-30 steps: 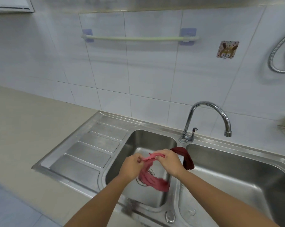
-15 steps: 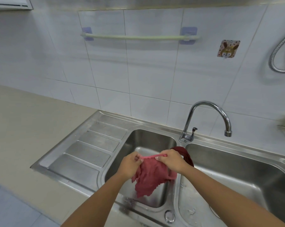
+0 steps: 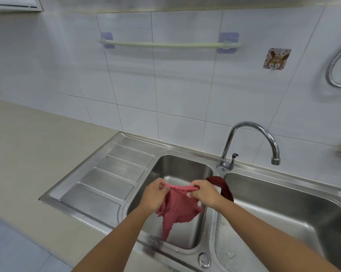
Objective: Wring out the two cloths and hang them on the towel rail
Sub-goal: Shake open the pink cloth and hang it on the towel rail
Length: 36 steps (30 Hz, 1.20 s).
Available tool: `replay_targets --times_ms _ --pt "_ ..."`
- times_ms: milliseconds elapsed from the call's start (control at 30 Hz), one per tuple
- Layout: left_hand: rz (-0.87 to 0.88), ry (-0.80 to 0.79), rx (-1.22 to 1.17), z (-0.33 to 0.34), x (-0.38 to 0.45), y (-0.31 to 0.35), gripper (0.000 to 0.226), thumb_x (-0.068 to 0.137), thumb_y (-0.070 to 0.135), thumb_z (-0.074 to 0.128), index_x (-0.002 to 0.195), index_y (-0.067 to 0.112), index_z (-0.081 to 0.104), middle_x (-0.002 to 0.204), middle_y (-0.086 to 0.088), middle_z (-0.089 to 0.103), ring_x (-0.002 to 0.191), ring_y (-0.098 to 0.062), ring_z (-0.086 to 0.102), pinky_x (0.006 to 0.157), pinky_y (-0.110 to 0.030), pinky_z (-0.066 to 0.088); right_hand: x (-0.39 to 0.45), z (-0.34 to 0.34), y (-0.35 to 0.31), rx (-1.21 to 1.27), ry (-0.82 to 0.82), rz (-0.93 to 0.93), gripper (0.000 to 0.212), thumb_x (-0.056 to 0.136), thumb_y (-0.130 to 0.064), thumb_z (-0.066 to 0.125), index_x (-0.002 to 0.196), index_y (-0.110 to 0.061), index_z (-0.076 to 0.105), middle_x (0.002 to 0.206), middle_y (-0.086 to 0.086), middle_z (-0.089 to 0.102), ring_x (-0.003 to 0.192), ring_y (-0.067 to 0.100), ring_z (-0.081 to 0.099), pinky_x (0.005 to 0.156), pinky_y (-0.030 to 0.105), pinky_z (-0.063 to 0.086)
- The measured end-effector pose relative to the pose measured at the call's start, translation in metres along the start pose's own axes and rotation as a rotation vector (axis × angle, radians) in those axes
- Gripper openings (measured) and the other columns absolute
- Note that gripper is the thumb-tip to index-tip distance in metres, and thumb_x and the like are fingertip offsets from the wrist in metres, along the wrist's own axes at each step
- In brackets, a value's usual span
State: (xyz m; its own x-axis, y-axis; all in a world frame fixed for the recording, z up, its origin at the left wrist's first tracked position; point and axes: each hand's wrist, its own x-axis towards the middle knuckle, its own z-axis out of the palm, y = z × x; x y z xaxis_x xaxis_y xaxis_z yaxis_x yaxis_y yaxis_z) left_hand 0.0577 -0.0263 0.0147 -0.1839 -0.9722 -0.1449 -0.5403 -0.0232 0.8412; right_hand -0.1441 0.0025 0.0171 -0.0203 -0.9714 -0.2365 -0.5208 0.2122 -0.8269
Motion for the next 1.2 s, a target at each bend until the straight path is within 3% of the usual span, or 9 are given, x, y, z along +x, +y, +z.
replay_targets --times_ms 100,267,400,600,767,933,1033,1133,1200 --pt "0.013 0.005 0.048 -0.004 -0.002 -0.001 0.008 0.096 0.022 0.053 0.093 0.018 0.06 0.092 0.005 0.066 0.085 -0.008 0.062 0.07 -0.018 0.044 0.001 0.003 0.0 0.013 0.03 -0.018 0.003 0.083 -0.01 0.069 0.084 -0.009 0.072 0.076 0.001 0.067 0.072 0.014 0.061 0.073 0.032 0.049" --pt "-0.021 -0.066 0.104 -0.007 -0.006 -0.012 0.008 0.097 0.025 0.049 0.091 0.022 0.054 0.087 0.001 0.068 0.074 -0.01 0.064 0.061 -0.018 0.045 -0.003 0.003 -0.024 -0.047 -0.049 -0.106 0.03 0.09 -0.009 0.056 0.087 -0.033 0.072 0.09 -0.012 0.071 0.091 0.009 0.066 0.081 0.022 0.05" --pt "-0.018 -0.191 0.202 -0.004 -0.011 -0.024 0.011 0.088 0.017 0.059 0.079 0.021 0.053 0.078 0.001 0.068 0.072 -0.019 0.07 0.058 -0.023 0.052 0.001 -0.005 -0.034 -0.113 -0.193 -0.093 0.022 0.09 -0.007 0.055 0.087 -0.02 0.072 0.087 -0.005 0.07 0.083 0.014 0.064 0.078 0.028 0.051" --pt "0.06 -0.181 0.586 0.014 -0.021 -0.036 0.012 0.08 0.026 0.054 0.076 0.016 0.056 0.087 -0.002 0.057 0.083 -0.026 0.063 0.078 -0.039 0.053 -0.007 -0.013 -0.057 -0.22 -0.291 -0.054 0.009 0.081 -0.017 0.054 0.074 -0.011 0.057 0.063 -0.001 0.043 0.057 0.011 0.037 0.056 0.028 0.03" --pt "-0.115 -0.18 0.237 0.017 -0.022 -0.058 0.006 0.082 0.015 0.051 0.076 0.017 0.052 0.069 -0.007 0.071 0.053 -0.026 0.07 0.058 -0.045 0.059 -0.015 -0.027 -0.06 -0.356 -0.409 -0.055 0.015 0.078 -0.019 0.066 0.065 -0.019 0.06 0.064 -0.007 0.052 0.063 0.008 0.046 0.06 0.023 0.036" --pt "-0.178 -0.053 0.181 0.001 -0.013 -0.06 0.013 0.087 0.011 0.046 0.079 0.014 0.056 0.071 -0.01 0.07 0.051 -0.024 0.064 0.056 -0.041 0.059 -0.014 -0.018 -0.065 -0.577 -0.473 -0.047 0.017 0.079 -0.011 0.066 0.075 -0.02 0.052 0.073 -0.006 0.054 0.065 0.008 0.049 0.056 0.021 0.038" --pt "-0.208 -0.072 0.244 -0.004 -0.009 -0.059 0.017 0.089 0.013 0.043 0.081 0.013 0.059 0.074 -0.011 0.069 0.052 -0.026 0.064 0.052 -0.035 0.057 -0.01 0.003 -0.071 -0.802 -0.459 -0.083 0.006 0.086 -0.011 0.051 0.09 -0.014 0.054 0.095 0.004 0.062 0.084 0.022 0.056 0.068 0.031 0.046" --pt "-0.228 -0.087 0.249 -0.007 -0.006 -0.055 0.026 0.091 0.009 0.038 0.094 0.007 0.063 0.085 -0.019 0.07 0.059 -0.032 0.063 0.049 -0.033 0.052 -0.004 0.019 -0.072 -0.915 -0.413 -0.068 0.026 0.09 -0.017 0.042 0.105 -0.015 0.062 0.115 0.005 0.064 0.104 0.029 0.057 0.084 0.042 0.042" --pt "-0.217 -0.106 0.286 -0.01 -0.004 -0.055 0.026 0.093 0.009 0.037 0.1 0.006 0.062 0.095 -0.019 0.07 0.077 -0.036 0.068 0.064 -0.037 0.055 -0.001 0.022 -0.07 -0.931 -0.401 -0.071 0.027 0.09 -0.031 0.045 0.105 -0.02 0.065 0.114 0.0 0.064 0.109 0.027 0.055 0.093 0.048 0.035"
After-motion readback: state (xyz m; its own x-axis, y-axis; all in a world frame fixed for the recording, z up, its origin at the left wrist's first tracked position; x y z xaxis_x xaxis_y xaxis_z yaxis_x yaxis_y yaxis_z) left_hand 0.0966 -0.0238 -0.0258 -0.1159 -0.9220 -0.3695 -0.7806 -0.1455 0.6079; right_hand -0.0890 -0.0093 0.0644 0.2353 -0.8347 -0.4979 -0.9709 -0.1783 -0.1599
